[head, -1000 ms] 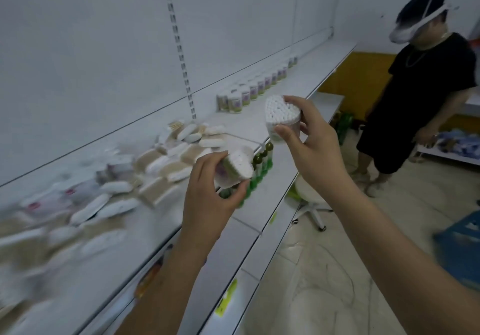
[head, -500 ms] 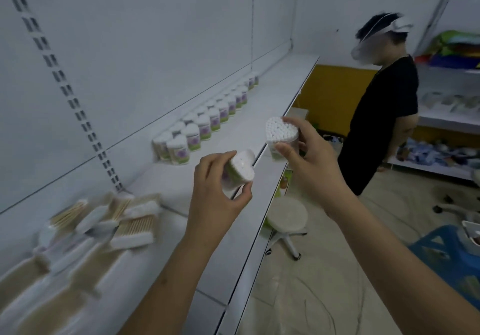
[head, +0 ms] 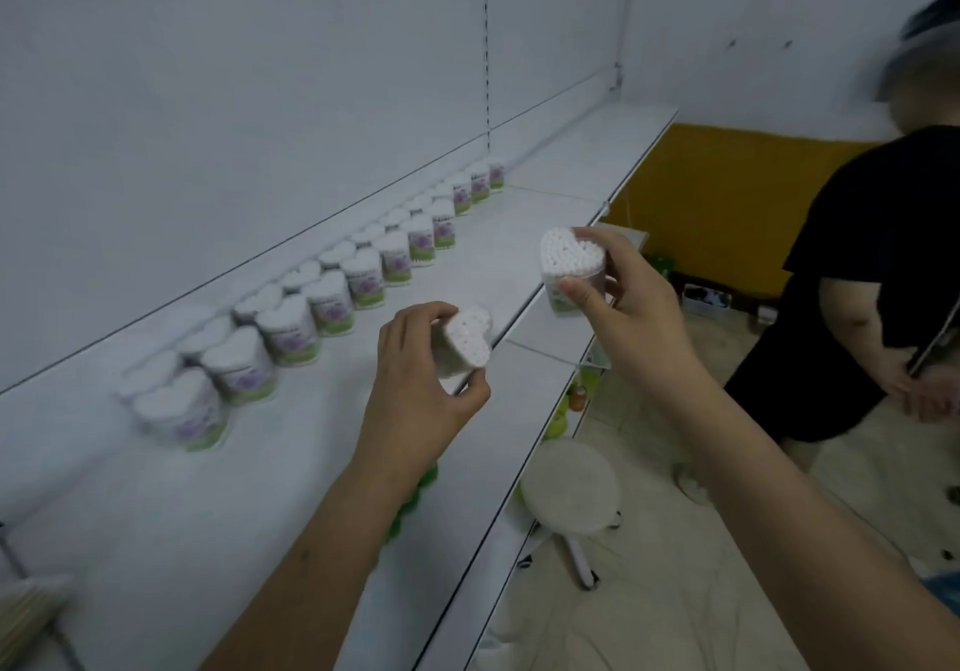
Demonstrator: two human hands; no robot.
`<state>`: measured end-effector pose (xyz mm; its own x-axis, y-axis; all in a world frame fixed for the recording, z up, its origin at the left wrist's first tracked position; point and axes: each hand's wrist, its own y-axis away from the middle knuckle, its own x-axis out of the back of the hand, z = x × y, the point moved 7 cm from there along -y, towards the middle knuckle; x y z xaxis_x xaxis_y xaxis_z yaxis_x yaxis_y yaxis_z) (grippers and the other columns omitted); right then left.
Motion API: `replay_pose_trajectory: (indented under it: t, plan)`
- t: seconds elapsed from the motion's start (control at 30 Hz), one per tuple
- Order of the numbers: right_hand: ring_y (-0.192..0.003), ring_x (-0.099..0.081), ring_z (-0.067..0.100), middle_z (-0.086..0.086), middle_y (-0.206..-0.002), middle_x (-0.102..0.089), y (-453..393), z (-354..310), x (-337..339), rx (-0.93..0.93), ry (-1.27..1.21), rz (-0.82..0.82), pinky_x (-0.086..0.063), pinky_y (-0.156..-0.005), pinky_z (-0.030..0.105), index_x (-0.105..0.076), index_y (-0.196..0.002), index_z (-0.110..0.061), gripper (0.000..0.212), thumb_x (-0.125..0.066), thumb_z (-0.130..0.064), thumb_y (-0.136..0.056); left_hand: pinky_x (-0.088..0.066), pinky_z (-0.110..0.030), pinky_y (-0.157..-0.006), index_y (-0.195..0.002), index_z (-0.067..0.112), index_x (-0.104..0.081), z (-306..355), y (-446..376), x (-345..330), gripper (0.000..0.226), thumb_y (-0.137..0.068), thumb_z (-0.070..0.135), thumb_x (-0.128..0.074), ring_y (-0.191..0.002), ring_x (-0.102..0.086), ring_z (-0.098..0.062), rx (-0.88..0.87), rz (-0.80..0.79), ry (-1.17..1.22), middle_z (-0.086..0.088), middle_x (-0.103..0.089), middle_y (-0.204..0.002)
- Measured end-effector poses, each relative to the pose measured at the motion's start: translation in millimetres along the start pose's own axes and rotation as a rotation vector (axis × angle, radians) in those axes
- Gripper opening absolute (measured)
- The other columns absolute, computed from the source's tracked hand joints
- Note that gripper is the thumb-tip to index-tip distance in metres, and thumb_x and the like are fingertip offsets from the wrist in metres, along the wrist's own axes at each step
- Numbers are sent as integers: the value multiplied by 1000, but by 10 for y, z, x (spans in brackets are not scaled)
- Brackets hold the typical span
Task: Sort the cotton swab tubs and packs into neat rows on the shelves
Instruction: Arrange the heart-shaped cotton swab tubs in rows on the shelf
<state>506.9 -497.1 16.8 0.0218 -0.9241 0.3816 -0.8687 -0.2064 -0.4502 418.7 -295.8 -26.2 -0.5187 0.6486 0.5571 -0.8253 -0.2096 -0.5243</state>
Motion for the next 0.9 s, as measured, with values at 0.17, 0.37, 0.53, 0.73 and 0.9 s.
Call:
replay_pose_trajectory:
  t: [0.17,0.37,0.53,0.73,0.9]
  plan:
    - [-110,-56,2,-18,-122,-58,-606,596,4,-34,-49,-36,-45,-84,6,-52,-131,-37,37,-64,-31,-95,-32,-1,-87,-127,23,-55,-168,-549,-472,56,-78,22,-81,-108,-48,-7,14,-44,-52,13,-54,-120]
    - [-108,-60,4,-13,-122,-61,-1315,1230,-250,-65,-98,-96,-53,-92,23,-54,-130,-34,37,-65,-30,-95,-32,-2,-91,-138,23,-51,-477,-1272,-1039,58,-85,23,-76,-110,-50,-11,2,-160,-92,13,-53,-124]
    - [-105,-61,0,-12,-122,-62,-1941,1583,-482,-99,-138,-116,-52,-88,22,-46,-140,-40,46,-61,-34,-97,-43,-25,-99,-139,27,-51,-639,-1769,-1306,60,-84,19,-73,-117,-47,-13,-61,-210,-146,7,-49,-130]
    - [-89,-59,0,-14,-115,-62,-2614,1974,-822,-33,-99,-204,-47,-75,11,-56,-127,-39,30,-58,-30,-99,-43,-34,-106,-140,27,-51,-747,-2150,-1653,62,-81,17,-69,-132,-34,-20,-146,-224,-332,-5,-39,-143]
    - [-108,-56,3,-16,-131,-56,-3038,2304,-1230,45,-48,-371,-48,-96,28,-58,-132,-31,32,-56,-30,-100,-40,-46,-110,-144,34,-45,-928,-2170,-1982,60,-86,26,-60,-147,-20,-29,-168,-363,-418,-10,-26,-155]
